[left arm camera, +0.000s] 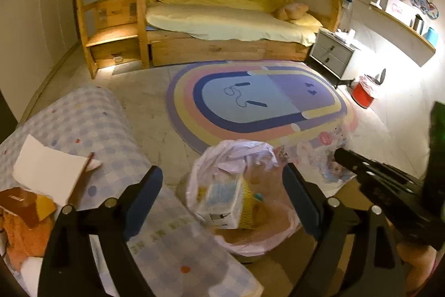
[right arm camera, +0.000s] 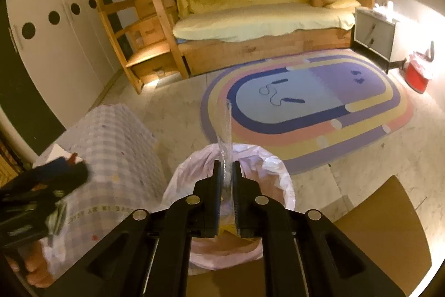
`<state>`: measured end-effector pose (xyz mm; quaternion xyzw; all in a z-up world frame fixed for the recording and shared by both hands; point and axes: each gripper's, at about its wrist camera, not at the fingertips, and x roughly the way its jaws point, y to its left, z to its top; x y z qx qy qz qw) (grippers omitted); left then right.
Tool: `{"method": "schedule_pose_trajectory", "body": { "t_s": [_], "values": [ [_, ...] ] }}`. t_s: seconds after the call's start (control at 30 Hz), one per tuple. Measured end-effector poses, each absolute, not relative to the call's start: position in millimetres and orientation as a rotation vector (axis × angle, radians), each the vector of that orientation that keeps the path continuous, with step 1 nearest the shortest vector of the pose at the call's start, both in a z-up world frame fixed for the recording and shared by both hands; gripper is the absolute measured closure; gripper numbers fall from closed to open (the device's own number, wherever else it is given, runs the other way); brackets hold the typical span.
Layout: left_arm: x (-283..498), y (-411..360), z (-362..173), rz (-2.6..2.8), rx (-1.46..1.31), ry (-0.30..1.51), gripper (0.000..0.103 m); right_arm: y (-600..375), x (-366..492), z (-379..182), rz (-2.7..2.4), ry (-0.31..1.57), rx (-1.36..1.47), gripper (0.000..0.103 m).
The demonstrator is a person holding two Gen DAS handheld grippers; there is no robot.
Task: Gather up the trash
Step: 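Carry carton and wrapper over the bin and open both tools, then move both tools back over the table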
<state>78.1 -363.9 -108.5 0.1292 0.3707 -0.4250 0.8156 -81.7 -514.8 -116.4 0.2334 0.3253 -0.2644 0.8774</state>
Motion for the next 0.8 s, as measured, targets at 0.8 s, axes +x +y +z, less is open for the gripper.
{"method": "schedule_pose_trajectory", "body": {
  "t_s": [0.8],
  "values": [
    [56.9,-145.9,-67.9,-0.569,0.237,0.708,0.017,-351.7,-65.2,-41.4,-0.177,0.668,0.306,0.069]
  ]
}}
